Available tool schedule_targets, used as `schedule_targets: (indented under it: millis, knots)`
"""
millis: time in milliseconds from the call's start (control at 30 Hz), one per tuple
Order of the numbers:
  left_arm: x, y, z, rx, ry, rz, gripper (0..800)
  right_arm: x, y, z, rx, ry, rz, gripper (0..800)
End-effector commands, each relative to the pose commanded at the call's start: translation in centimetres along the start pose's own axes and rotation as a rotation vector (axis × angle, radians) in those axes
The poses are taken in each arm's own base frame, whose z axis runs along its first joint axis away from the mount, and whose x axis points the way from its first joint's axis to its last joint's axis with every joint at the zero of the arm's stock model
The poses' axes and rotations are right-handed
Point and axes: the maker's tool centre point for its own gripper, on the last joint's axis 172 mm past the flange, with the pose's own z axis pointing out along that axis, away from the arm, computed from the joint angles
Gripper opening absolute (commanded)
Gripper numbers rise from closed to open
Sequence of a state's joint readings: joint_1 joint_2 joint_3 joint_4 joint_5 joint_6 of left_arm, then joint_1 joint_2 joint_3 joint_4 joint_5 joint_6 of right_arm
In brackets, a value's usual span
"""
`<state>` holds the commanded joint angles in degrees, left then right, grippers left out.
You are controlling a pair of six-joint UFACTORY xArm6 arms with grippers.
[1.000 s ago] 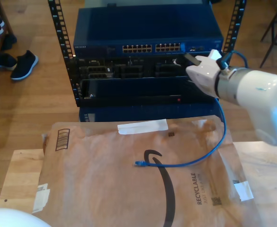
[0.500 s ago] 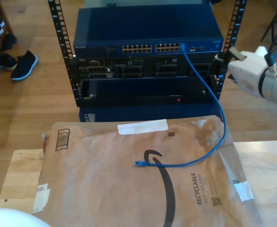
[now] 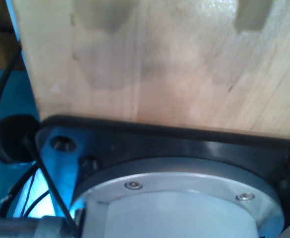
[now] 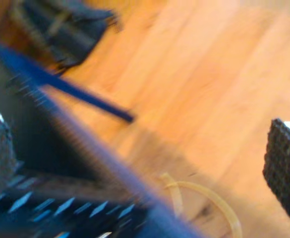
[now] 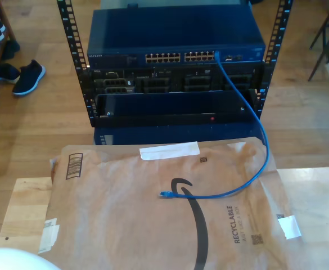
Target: Grab the cable and plug it in
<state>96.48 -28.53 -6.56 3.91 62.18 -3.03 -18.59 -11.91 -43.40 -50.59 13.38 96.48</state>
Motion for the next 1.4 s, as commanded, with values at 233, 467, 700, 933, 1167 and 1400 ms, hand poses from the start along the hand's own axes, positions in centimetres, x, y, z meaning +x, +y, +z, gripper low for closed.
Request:
schedule_targets:
  millis: [233,467,700,933,1167,1400]
  knots:
    - [0.0,0.0,0.0,0.000,0.000,0.000,799,-1.2,12.3,-1.1,-0.412,-0.306,0.013,788]
    - [0.0,0.0,0.0,0.000,0.000,0.000,799,-2.9,27.9,-7.9,-0.640,-0.645,0.053,789]
    - [0.0,0.0,0.0,0.000,0.000,0.000,799,-5.4,41.5,-15.1,-0.628,-0.780,0.030,789]
    - [-0.1,0.0,0.1,0.000,-0.002,0.000,799,-12.6,47.9,-19.2,-0.619,-0.844,0.178,790]
    - [0.0,0.0,0.0,0.000,0.000,0.000,799,-18.1,48.6,-17.8,-0.588,-0.876,0.241,790]
    - [0.0,0.0,0.0,0.000,0.000,0.000,799,-21.5,50.3,-14.7,-0.587,-0.789,0.221,793]
